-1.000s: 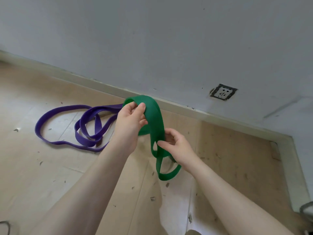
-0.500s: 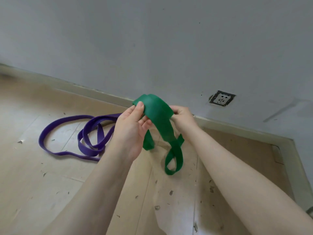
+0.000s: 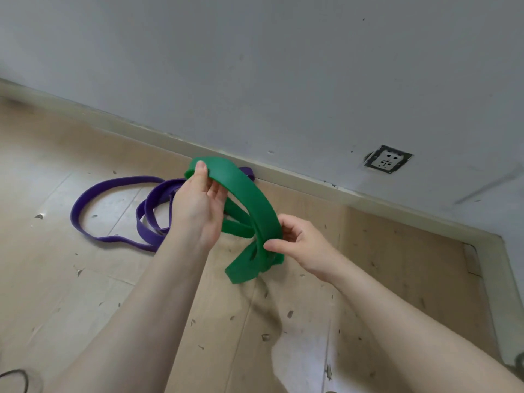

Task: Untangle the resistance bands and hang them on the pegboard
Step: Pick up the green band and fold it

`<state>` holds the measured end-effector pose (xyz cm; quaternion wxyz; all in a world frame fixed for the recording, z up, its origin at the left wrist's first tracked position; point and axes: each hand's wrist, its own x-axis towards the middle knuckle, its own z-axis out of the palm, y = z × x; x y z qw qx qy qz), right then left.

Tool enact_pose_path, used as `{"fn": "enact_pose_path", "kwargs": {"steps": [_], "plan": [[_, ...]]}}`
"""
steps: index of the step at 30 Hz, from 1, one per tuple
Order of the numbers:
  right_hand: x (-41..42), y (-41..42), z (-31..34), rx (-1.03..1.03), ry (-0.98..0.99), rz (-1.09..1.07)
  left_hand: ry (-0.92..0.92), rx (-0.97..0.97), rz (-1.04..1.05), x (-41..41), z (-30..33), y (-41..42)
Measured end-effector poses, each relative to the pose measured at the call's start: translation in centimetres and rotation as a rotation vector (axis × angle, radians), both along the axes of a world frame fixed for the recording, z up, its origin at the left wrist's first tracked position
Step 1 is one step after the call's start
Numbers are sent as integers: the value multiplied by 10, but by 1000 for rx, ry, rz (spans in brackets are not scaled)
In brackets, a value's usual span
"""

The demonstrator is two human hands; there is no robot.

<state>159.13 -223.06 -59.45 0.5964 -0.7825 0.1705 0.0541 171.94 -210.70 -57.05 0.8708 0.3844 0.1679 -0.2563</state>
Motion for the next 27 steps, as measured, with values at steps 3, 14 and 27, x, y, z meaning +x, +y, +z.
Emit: {"fn": "enact_pose_path", "kwargs": {"steps": [3, 14, 27], "plan": [[8, -4, 19, -69, -106, -107, 15, 125, -301, -10, -12, -5], [54, -44, 165, -63, -176, -210, -778, 445, -626, -29, 112, -36], [22, -55, 225, 146, -332, -317, -830, 586, -460, -28, 225, -81]]}}
